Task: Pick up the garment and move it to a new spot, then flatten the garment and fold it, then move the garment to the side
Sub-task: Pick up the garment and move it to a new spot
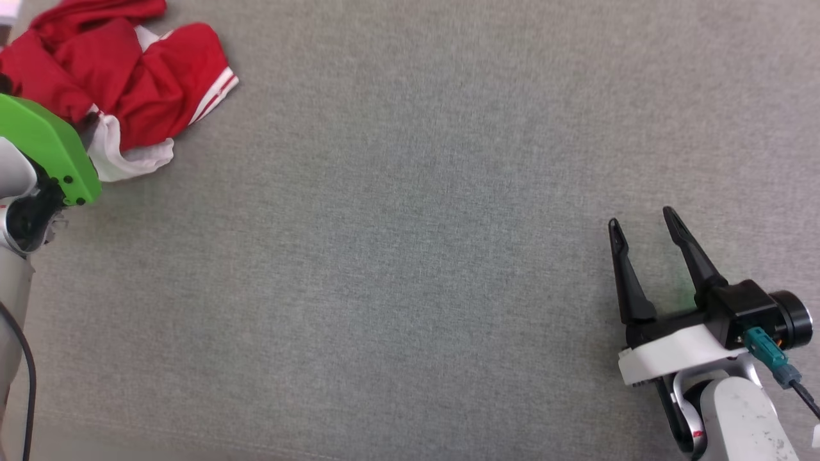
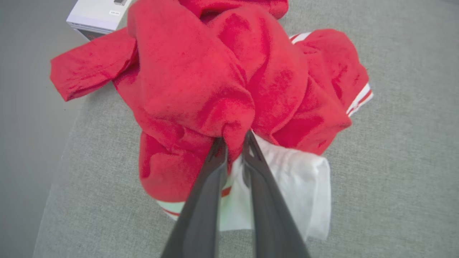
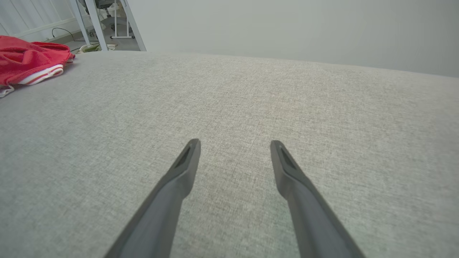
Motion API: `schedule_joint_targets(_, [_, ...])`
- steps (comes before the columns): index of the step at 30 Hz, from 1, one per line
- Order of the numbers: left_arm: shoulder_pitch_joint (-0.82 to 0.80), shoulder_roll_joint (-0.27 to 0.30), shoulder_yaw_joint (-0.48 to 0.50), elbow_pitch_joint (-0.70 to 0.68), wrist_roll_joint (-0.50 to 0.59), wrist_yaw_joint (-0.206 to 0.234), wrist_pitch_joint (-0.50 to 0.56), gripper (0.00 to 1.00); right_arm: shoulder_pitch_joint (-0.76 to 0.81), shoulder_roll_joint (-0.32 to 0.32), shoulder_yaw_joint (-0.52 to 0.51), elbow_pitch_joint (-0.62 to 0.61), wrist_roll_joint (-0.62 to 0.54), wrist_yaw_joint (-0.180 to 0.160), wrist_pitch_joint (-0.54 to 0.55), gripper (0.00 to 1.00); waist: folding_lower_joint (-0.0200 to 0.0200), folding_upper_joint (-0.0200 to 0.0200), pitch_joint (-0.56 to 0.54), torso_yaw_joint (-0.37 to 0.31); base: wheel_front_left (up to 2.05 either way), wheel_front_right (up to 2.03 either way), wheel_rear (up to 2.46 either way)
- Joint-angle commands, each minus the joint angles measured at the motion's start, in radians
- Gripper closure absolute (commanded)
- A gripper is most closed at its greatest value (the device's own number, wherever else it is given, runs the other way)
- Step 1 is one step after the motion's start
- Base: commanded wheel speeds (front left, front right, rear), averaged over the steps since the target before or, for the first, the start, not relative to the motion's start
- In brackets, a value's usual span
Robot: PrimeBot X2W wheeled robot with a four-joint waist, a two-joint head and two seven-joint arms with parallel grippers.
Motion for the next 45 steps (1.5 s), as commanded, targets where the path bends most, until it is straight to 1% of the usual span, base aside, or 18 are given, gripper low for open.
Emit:
schedule_joint_targets(1, [0.015,0.015,-0.003,-0.023,0.0,-0.003,-0.018,1.0,0.011,0.005,-0.007,0.006,0.006,-0.001,-0.002,0.0,-0.0001,-0.0001,-0.119,0.0,0.0,0.0,0.0])
schedule_joint_targets(4, [0.032,0.032,-0.015,-0.092,0.012,-0.003,-0.055,1.0,0.03,0.015,-0.021,0.02,0.014,-0.001,-0.002,0.0,-0.0001,-0.0001,-0.181,-0.006,0.0,0.0,0.0])
schedule_joint_targets(7, [0.045,0.042,-0.031,-0.171,0.02,-0.003,-0.058,1.0,0.047,0.025,-0.029,0.031,0.022,-0.001,-0.002,0.0,-0.0001,-0.0001,-0.231,-0.014,0.0,0.0,0.0])
schedule_joint_targets(11, [0.055,0.053,-0.06,-0.299,0.033,-0.002,-0.023,1.0,0.065,0.036,-0.026,0.044,0.034,-0.001,-0.002,0.0,-0.0001,-0.0001,-0.288,-0.035,0.0,0.0,0.0])
schedule_joint_targets(14, [0.061,0.044,-0.079,-0.394,0.029,0.007,0.021,1.0,0.075,0.04,-0.028,0.05,0.045,-0.001,-0.002,0.0,-0.0001,-0.0001,-0.322,-0.06,0.0,0.0,0.0])
schedule_joint_targets(16, [0.064,0.031,-0.095,-0.462,0.025,0.017,0.052,1.0,0.081,0.042,-0.033,0.054,0.052,-0.001,-0.002,0.0,-0.0001,-0.0001,-0.339,-0.079,0.0,0.0,0.0])
schedule_joint_targets(19, [0.066,-0.004,-0.123,-0.548,0.015,0.03,0.092,1.0,0.089,0.042,-0.037,0.059,0.078,-0.001,-0.002,0.0,-0.0001,-0.0001,-0.357,-0.114,0.0,0.0,0.0])
schedule_joint_targets(22, [0.064,-0.044,-0.153,-0.593,0.005,0.033,0.119,1.0,0.091,0.043,-0.035,0.064,0.097,-0.001,-0.002,0.0,-0.0001,-0.0001,-0.369,-0.156,0.0,0.0,0.0])
schedule_joint_targets(23, [0.05,-0.098,-0.193,-0.609,0.003,0.032,0.136,1.0,0.091,0.043,-0.03,0.066,0.108,-0.001,-0.002,0.0,-0.0001,-0.0001,-0.376,-0.205,0.0,0.0,0.0])
schedule_joint_targets(26, [0.023,-0.156,-0.226,-0.591,-0.002,0.025,0.132,1.0,0.087,0.043,-0.025,0.067,0.113,-0.001,-0.002,0.0,-0.0001,-0.0001,-0.376,-0.256,0.0,0.0,0.0])
schedule_joint_targets(28, [-0.004,-0.204,-0.242,-0.574,-0.005,0.02,0.109,1.0,0.084,0.043,-0.024,0.066,0.118,-0.001,-0.002,0.0,-0.0001,-0.0001,-0.373,-0.291,0.0,0.0,0.0])
schedule_joint_targets(31, [-0.051,-0.291,-0.249,-0.542,-0.012,0.016,0.049,1.0,0.08,0.043,-0.026,0.063,0.124,-0.001,-0.002,0.0,-0.0001,-0.0001,-0.363,-0.335,0.0,0.0,0.0])
schedule_joint_targets(33, [-0.08,-0.339,-0.25,-0.521,-0.009,0.014,0.0,1.0,0.08,0.043,-0.029,0.061,0.127,-0.001,-0.002,0.0,-0.0001,-0.0001,-0.357,-0.356,0.0,0.0,0.0])
schedule_joint_targets(35, [-0.102,-0.374,-0.25,-0.501,-0.002,0.011,-0.053,1.0,0.081,0.043,-0.033,0.06,0.129,-0.001,-0.002,0.0,-0.0001,-0.0001,-0.349,-0.37,0.0,0.0,0.0])
schedule_joint_targets(37, [-0.111,-0.395,-0.251,-0.483,0.005,0.009,-0.104,1.0,0.083,0.043,-0.035,0.059,0.131,-0.001,-0.002,0.0,-0.0001,-0.0001,-0.343,-0.377,0.0,0.0,0.0])
schedule_joint_targets(39, [-0.098,-0.401,-0.263,-0.465,0.005,0.005,-0.139,1.0,0.085,0.043,-0.037,0.056,0.133,-0.001,-0.002,0.0,-0.0001,-0.0001,-0.333,-0.379,0.0,0.0,0.0])
schedule_joint_targets(42, [-0.044,-0.38,-0.297,-0.431,-0.003,0.001,-0.153,1.0,0.086,0.043,-0.037,0.051,0.136,-0.001,-0.002,0.0,-0.0001,-0.0001,-0.315,-0.373,0.0,0.0,0.0])
schedule_joint_targets(45, [0.049,-0.347,-0.335,-0.388,-0.029,-0.001,-0.153,1.0,0.079,0.043,-0.035,0.048,0.136,-0.001,-0.002,0.0,-0.0001,-0.0001,-0.291,-0.365,0.0,0.0,0.0])
